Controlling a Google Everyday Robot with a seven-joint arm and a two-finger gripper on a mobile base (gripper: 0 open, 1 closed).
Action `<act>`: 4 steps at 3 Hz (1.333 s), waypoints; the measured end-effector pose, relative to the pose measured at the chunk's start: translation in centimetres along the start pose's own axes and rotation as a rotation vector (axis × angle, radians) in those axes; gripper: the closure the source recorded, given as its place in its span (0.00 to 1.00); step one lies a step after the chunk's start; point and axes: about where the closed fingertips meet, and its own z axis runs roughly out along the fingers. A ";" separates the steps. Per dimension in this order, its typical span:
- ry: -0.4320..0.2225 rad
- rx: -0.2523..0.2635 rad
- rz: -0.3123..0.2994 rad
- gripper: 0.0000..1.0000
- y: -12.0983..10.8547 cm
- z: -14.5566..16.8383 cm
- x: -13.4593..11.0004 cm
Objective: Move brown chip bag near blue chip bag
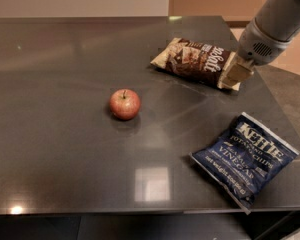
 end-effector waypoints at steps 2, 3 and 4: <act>-0.016 0.004 -0.004 0.38 0.6 -0.4 -0.1; -0.017 0.004 -0.006 0.15 0.6 -0.3 -0.2; -0.018 0.004 -0.007 0.00 0.6 -0.3 -0.3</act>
Offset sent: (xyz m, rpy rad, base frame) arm -0.0057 0.0015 0.0034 0.0106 -0.0082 0.0032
